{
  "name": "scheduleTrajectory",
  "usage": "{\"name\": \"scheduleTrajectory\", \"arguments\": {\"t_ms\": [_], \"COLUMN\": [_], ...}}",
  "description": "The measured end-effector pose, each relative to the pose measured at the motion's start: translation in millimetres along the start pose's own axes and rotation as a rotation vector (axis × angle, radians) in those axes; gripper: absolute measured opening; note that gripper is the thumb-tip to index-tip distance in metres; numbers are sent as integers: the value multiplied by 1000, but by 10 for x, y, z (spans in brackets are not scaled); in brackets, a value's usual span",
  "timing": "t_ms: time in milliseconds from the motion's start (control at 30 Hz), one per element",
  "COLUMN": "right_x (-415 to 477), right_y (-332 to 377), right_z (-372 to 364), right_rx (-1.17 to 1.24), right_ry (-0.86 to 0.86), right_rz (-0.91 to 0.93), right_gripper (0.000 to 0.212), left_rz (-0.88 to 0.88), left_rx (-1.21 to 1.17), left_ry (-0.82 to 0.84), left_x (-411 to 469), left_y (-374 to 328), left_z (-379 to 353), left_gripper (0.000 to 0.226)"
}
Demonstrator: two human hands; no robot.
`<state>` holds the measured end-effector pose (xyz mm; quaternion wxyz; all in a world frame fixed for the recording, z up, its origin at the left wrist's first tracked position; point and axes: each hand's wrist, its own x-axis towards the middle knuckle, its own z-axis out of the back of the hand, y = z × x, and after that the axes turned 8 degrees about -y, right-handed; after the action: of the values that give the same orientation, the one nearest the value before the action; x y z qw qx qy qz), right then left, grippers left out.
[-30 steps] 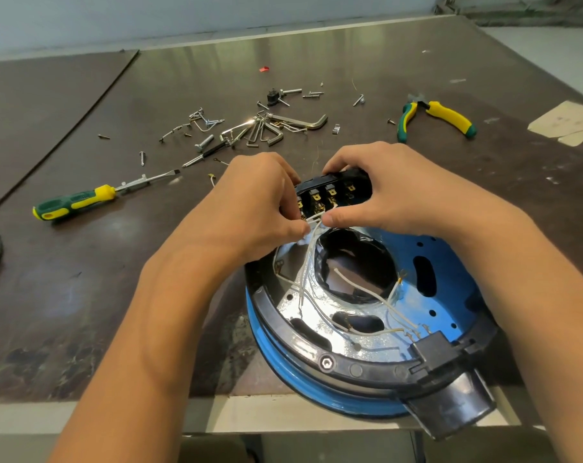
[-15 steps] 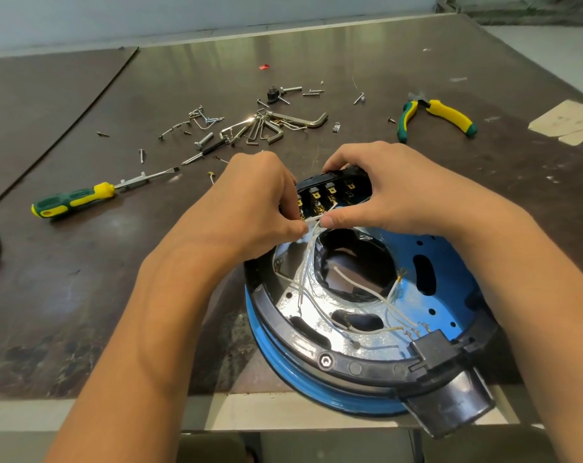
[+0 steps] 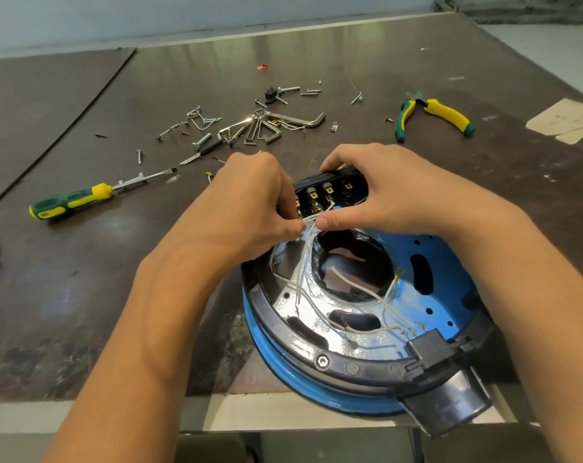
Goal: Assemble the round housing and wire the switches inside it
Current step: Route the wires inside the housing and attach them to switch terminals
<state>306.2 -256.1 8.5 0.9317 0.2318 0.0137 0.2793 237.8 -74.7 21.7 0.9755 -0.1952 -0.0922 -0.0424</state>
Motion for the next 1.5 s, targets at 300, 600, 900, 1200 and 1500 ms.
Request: {"name": "scheduleTrajectory", "arguments": {"t_ms": [300,600,900,1200,1500], "right_x": [7,15,11,5,7], "right_y": [-12,-11,-9,4,0], "right_z": [3,-10,-15,-16,-21], "right_rx": [-11,-23,-12,-21,-24], "right_ry": [8,-14,-21,-24,-23], "right_rz": [-3,-13,-22,-22,-27], "right_gripper": [69,61,51,47,44], "left_rz": [-22,1,-33,-48,-61], "left_rx": [3,4,5,-25,-32], "left_ry": [-24,-42,-65,-60,-39], "left_x": [4,33,31,37,40], "left_y": [21,75,56,76,105], "left_z": [4,-35,-36,-43,-29], "left_gripper": [8,11,15,12,10]}}
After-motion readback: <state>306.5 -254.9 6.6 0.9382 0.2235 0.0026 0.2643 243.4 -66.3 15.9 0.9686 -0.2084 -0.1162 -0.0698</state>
